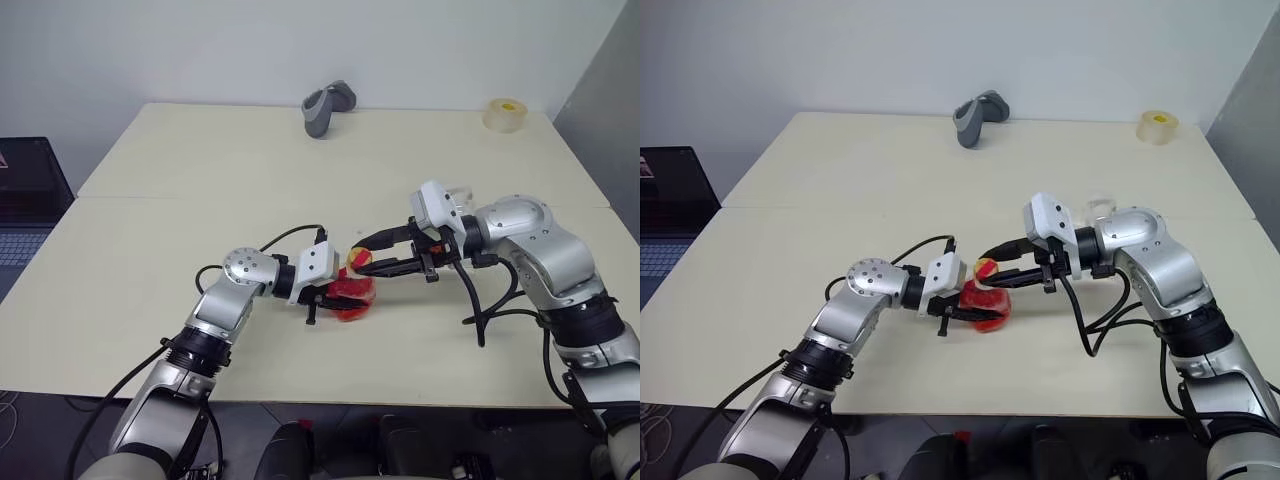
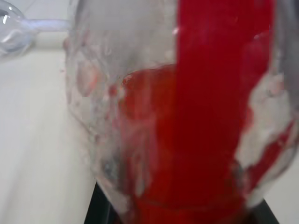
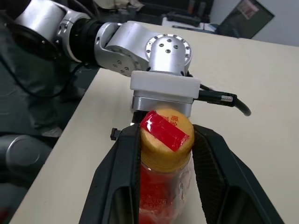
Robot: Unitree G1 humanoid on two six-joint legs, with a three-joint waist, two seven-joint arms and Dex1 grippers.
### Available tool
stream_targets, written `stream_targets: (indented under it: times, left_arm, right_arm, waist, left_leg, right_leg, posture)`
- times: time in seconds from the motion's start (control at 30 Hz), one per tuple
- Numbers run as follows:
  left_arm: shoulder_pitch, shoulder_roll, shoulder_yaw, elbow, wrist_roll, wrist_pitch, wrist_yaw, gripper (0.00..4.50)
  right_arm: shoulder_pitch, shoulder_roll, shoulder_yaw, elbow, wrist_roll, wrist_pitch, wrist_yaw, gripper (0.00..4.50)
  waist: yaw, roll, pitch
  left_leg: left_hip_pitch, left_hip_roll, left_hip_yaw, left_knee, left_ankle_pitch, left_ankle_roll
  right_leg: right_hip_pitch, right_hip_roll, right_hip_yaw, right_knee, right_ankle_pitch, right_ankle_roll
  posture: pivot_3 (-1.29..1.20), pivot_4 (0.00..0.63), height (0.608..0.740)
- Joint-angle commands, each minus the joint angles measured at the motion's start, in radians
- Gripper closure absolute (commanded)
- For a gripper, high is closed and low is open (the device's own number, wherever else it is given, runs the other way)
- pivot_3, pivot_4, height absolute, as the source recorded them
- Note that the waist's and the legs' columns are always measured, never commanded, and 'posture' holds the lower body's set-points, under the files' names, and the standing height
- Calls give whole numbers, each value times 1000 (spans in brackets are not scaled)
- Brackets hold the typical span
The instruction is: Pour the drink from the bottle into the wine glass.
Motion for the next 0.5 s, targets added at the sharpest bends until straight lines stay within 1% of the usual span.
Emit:
stream_targets:
  times: [0.03, 0.07, 0.1, 0.13, 0.27, 0.3, 0.4, 0.5]
  left_arm:
    - [-9, -48, 29, -34, -34, -3, 64, 3557]
    - [-6, -62, 39, -33, -34, -1, 93, 3578]
    - [-2, -76, 47, -36, -34, 2, 122, 3595]
    - [5, -89, 54, -43, -37, 9, 147, 3602]
    - [31, -116, 70, -72, -41, 37, 222, 3612]
    - [37, -118, 70, -74, -35, 36, 243, 3625]
    - [46, -117, 70, -74, -23, 34, 285, 3628]
    - [45, -114, 72, -56, -14, 29, 319, 3629]
  right_arm:
    - [-11, 10, -54, -52, 18, 66, -58, 2905]
    - [5, 32, -84, -81, 28, 74, -112, 2511]
    - [25, 48, -113, -113, 38, 88, -160, 2250]
    - [46, 59, -141, -149, 48, 107, -206, 1897]
    - [140, 85, -248, -312, 96, 199, -379, 539]
    - [171, 89, -273, -360, 106, 229, -427, 264]
    - [244, 111, -319, -474, 136, 286, -543, 259]
    - [315, 173, -299, -577, 72, 312, -721, 259]
  waist:
    - [1, 0, 0]
    - [2, 0, 0]
    - [3, 0, 0]
    - [3, 0, 0]
    - [4, 0, 0]
    - [5, 0, 0]
    - [5, 0, 0]
    - [2, 0, 0]
  left_leg:
    - [0, 0, 0, 0, 0, 0]
    - [-1, 0, 0, 1, 0, 0]
    - [-1, 0, -1, 1, 0, 0]
    - [-1, 0, -1, 1, 0, 0]
    - [-1, 0, -1, 1, 0, 0]
    - [-1, 0, -1, 1, 0, 0]
    - [-1, 0, -2, 0, 0, 0]
    - [0, 0, -1, 0, 0, 0]
  right_leg:
    - [0, 0, 0, 0, 0, 0]
    - [0, -1, 0, 0, 0, 0]
    - [0, -1, 0, 0, 0, 0]
    - [0, -1, 0, 0, 0, 0]
    - [0, -1, 1, 0, 0, 0]
    - [0, -1, 1, 0, 0, 0]
    - [0, -1, 0, 1, 0, 0]
    - [0, -1, 1, 1, 0, 0]
  posture:
    - [0, 150, 740]
    - [0, 150, 740]
    - [0, 150, 740]
    - [0, 150, 740]
    - [0, 150, 740]
    - [0, 150, 740]
    - [0, 150, 740]
    - [0, 150, 740]
